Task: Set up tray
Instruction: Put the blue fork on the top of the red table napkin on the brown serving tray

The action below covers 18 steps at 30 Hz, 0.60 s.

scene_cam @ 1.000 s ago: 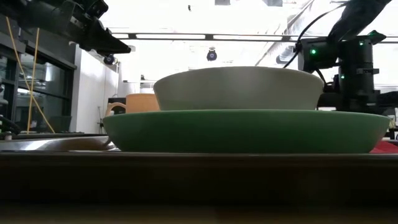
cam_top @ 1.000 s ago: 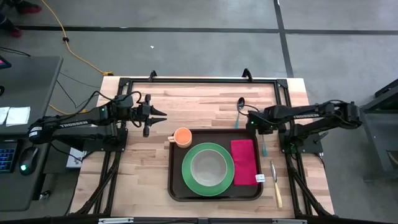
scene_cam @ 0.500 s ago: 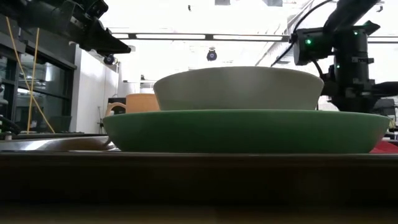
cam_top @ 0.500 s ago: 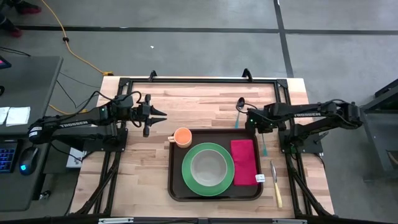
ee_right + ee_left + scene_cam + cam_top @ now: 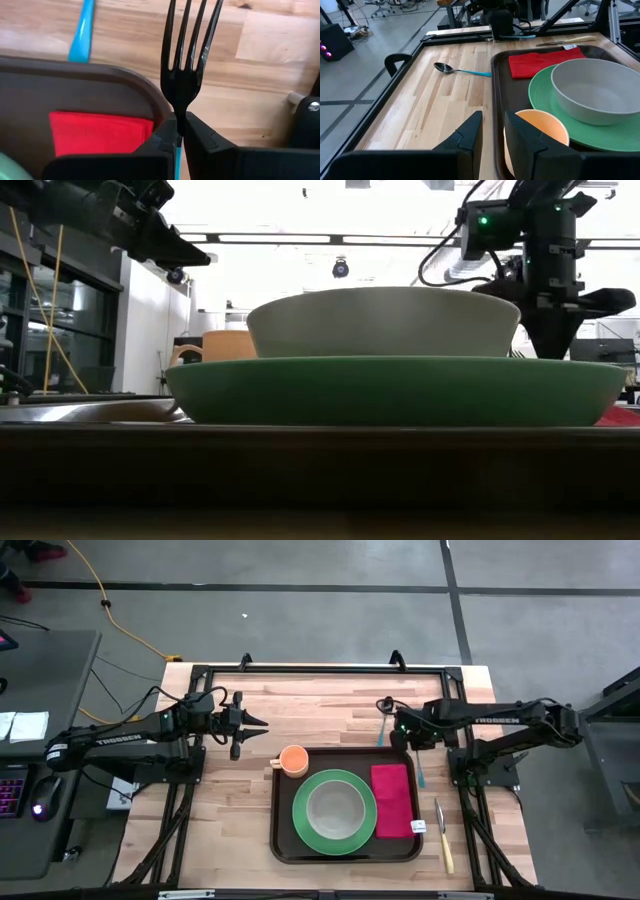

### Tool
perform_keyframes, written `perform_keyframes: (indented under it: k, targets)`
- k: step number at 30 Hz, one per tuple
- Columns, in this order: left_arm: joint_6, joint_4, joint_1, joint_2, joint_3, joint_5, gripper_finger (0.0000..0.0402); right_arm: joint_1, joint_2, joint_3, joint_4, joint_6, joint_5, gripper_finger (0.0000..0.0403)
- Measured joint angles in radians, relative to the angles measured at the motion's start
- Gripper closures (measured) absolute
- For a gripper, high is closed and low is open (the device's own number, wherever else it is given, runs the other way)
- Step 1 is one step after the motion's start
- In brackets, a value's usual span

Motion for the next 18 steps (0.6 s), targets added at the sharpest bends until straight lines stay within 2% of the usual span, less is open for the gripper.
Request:
perform_keyframes:
  k: [7, 18]
  targets:
    - [0.000, 0.000, 0.000, 0.000, 0.000, 0.000, 0.0289, 0.009, 0.000, 0.026, 0.015, 0.010, -0.041, 0.0400]
    - [0.022, 0.000, 0.000, 0.000, 0.000, 0.000, 0.0289, 0.122, 0.005, 0.026, 0.076, 0.131, -0.093, 0.0399]
